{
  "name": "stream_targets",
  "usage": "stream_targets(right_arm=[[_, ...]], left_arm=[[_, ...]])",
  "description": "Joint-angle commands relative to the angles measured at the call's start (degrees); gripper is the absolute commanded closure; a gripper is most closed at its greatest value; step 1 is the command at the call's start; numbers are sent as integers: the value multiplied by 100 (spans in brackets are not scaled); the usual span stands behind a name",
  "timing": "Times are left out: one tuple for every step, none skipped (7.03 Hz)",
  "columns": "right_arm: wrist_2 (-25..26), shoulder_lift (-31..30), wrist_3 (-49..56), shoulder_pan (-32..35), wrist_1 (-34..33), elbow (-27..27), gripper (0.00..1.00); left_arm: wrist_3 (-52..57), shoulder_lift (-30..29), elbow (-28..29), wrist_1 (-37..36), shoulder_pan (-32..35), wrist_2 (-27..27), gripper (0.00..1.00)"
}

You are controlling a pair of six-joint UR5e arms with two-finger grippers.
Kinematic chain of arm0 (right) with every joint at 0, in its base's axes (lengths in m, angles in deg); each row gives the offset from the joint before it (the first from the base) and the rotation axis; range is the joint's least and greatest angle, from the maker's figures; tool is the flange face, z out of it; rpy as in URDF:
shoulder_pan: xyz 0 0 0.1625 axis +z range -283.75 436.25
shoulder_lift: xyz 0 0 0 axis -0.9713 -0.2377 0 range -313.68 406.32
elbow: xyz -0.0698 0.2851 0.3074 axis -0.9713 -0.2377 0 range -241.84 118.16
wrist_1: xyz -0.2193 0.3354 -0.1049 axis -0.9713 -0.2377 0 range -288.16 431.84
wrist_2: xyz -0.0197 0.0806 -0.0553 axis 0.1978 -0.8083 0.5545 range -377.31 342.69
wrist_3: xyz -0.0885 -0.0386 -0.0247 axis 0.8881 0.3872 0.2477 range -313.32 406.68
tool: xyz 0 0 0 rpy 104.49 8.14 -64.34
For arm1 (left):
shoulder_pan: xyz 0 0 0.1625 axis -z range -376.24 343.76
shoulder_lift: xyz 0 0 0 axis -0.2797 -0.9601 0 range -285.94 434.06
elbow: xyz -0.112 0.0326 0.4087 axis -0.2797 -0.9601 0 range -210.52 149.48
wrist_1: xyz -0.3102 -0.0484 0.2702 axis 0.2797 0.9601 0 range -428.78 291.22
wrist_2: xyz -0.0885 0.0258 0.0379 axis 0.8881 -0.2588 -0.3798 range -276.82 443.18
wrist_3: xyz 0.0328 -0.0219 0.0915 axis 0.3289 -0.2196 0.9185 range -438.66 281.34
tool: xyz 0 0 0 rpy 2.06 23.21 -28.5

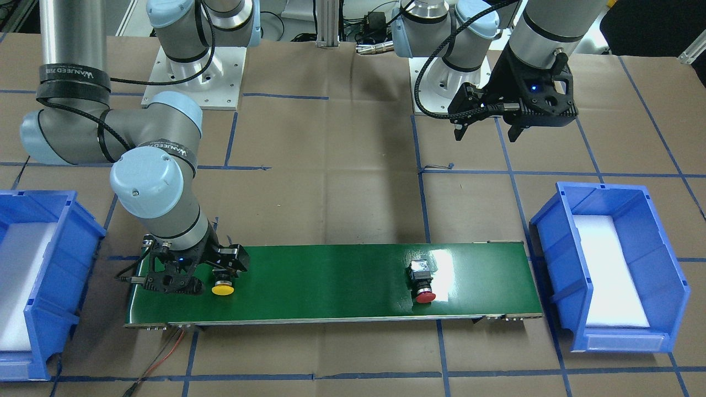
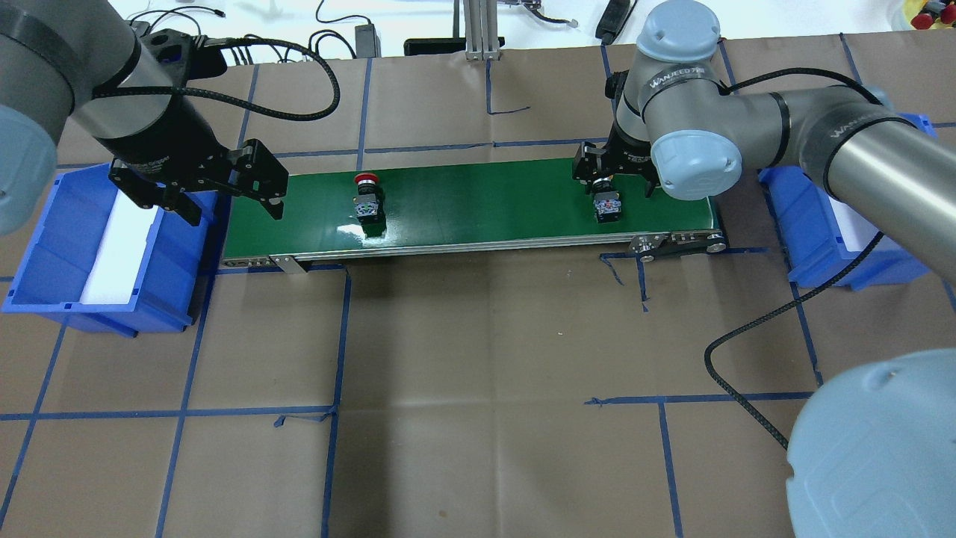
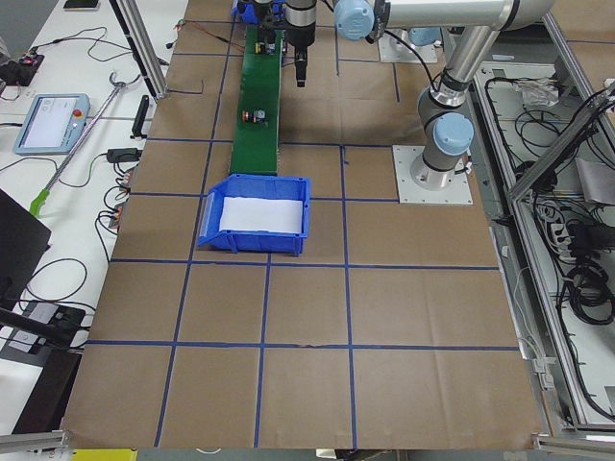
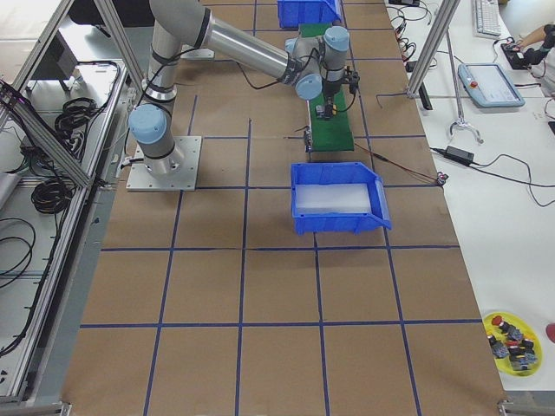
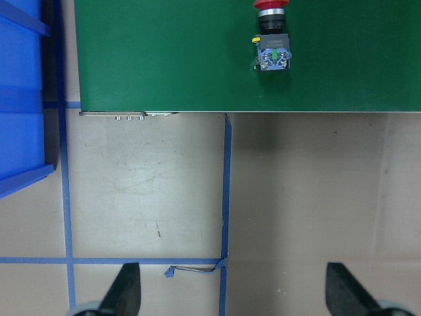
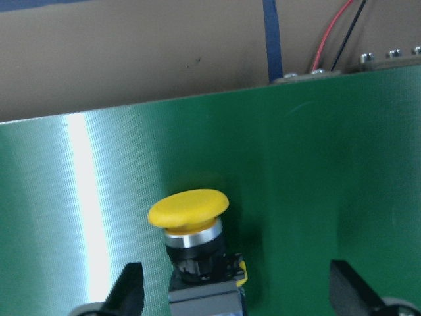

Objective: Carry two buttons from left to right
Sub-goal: 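Lower the right gripper onto the yellow button while the left gripper withdraws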

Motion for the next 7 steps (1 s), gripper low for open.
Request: stream_targets(right_arm=[[7,1,41,-50,3,92,44],[-11,1,68,-111,12,92,70],[-2,1,85,-146,12,74,81],[-2,-51,94,-190,65,31,94],[7,-173,259,-347,100,-92,95],[7,-479,670,-566,144,-276,96],[7,-665,1109,-960,423,-460,95]], left_arm=[[-2,9,57,106,10,0,0],[-2,-26,92,124,10,9,0],[-2,-35,93,124,19,9,0],[-2,-113,110,98,19,9,0],[-2,-227,232,81,19,9,0],[-2,-246,277,107,71,9,0],[-28,-246,269,115,168,1,0]])
